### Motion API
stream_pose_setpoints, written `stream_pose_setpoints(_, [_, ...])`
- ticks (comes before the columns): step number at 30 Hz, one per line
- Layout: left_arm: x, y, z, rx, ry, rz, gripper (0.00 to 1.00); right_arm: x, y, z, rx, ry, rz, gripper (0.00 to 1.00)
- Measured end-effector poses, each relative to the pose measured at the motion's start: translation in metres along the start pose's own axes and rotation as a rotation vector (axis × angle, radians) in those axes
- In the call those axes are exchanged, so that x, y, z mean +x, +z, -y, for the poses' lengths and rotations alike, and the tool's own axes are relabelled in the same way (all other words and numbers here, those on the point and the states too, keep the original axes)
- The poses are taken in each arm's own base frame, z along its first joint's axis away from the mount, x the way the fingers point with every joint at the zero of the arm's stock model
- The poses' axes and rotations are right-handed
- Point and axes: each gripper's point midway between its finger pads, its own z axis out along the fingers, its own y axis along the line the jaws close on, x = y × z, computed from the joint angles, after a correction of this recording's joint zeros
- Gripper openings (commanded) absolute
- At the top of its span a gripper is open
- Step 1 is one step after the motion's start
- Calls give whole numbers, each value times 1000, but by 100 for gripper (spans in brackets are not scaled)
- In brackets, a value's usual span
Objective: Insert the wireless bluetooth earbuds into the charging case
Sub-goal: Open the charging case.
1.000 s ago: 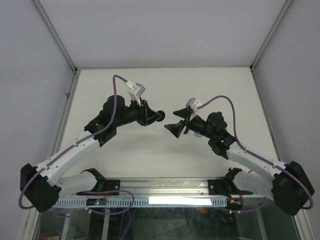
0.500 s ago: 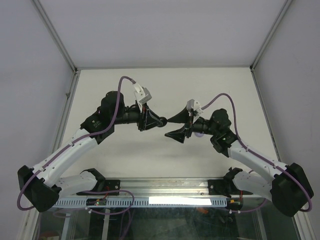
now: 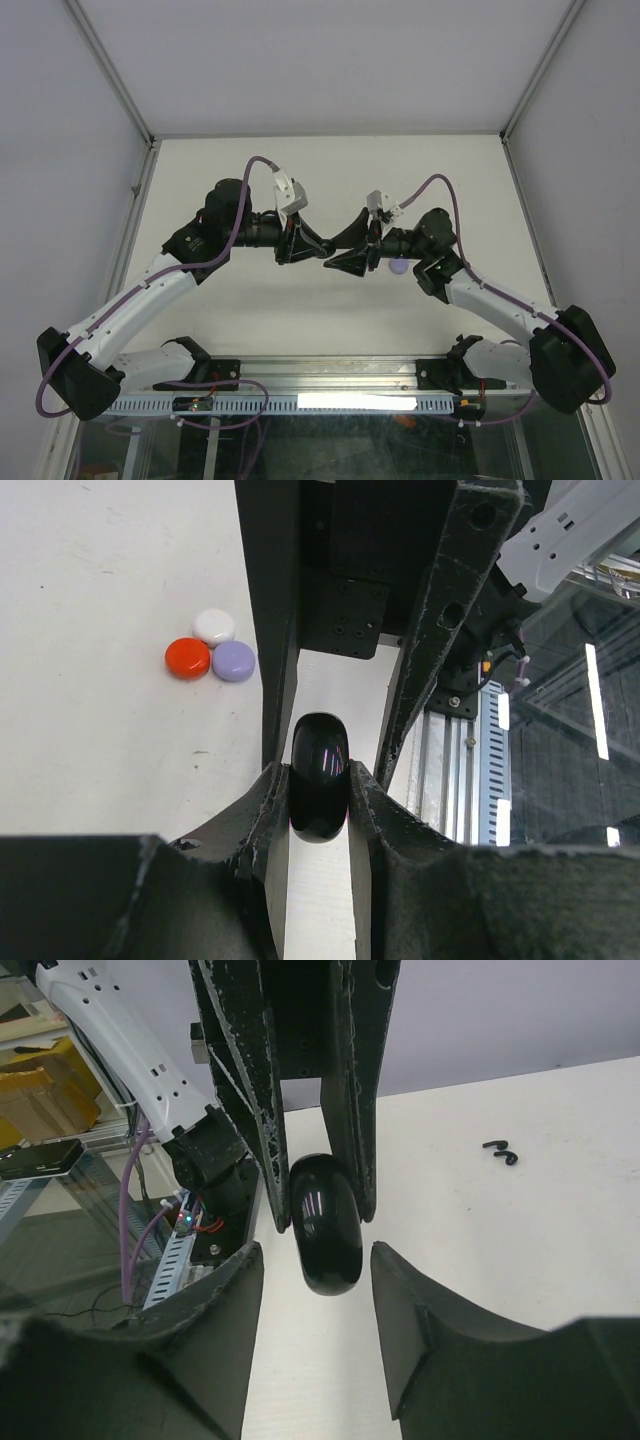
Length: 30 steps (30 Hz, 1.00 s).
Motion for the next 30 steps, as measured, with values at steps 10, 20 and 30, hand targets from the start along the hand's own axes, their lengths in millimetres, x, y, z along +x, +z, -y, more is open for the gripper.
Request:
stream_pose_setpoints(10, [-1, 0, 2, 15, 32, 1, 14, 0, 2, -3, -40, 26, 6, 33])
stream_pose_setpoints(20, [0, -1, 4, 27, 31, -2, 16, -1, 4, -2, -57, 50, 14, 8])
stream_pose_setpoints(30, [-9, -7, 6, 1, 62, 23, 58, -6, 5, -5, -78, 49, 33, 0])
